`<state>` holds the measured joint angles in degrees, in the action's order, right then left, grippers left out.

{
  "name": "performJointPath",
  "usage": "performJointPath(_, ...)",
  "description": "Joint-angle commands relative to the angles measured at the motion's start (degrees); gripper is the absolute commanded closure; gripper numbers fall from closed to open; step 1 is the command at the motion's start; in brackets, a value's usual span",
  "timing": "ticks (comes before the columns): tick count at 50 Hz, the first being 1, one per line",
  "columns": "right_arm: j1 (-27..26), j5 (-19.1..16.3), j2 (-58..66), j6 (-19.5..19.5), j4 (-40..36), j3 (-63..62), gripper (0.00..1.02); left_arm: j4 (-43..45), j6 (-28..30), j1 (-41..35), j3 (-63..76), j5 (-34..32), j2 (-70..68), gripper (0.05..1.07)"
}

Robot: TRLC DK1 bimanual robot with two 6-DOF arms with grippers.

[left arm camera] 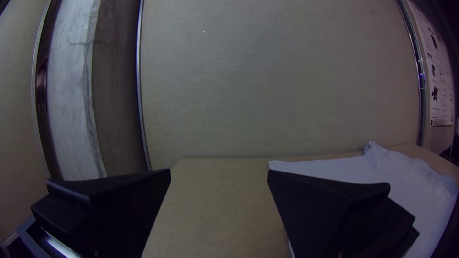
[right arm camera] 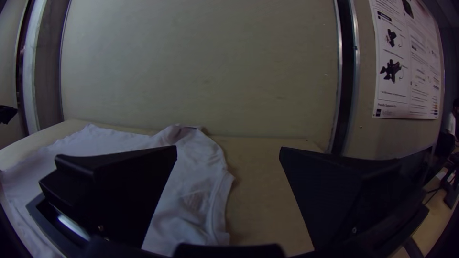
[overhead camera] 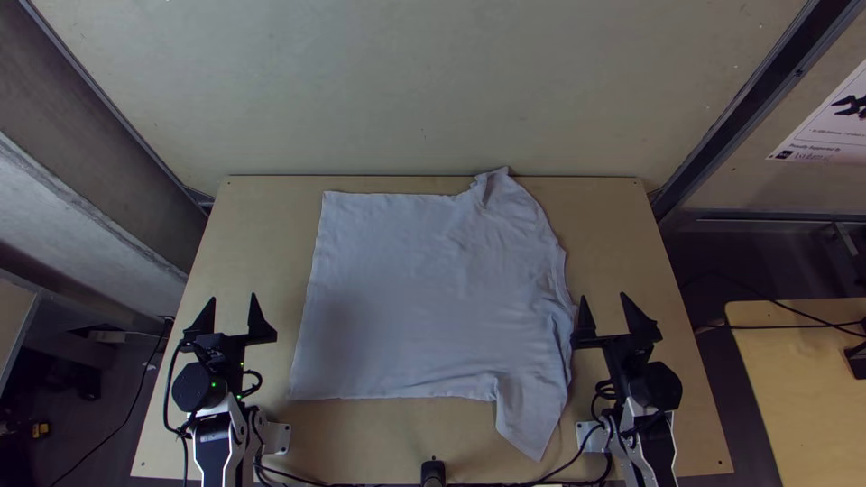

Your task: Fold the t-shirt

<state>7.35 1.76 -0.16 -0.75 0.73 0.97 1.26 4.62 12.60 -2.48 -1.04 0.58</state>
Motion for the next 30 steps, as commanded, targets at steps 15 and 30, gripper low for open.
performJointPath(15, -0.50, 0.53, 1.13, -5.13, 3.93, 9.66, 0.04, 8.41, 1.62, -1.79, -3.58, -0.90, -0.58, 0.10)
performJointPath(30, -0.59, 0.53, 12.38, -6.54, 6.65, 22.49, 0.04, 13.42, 2.58, -3.02, -10.00, -1.42, 4.34, 0.10)
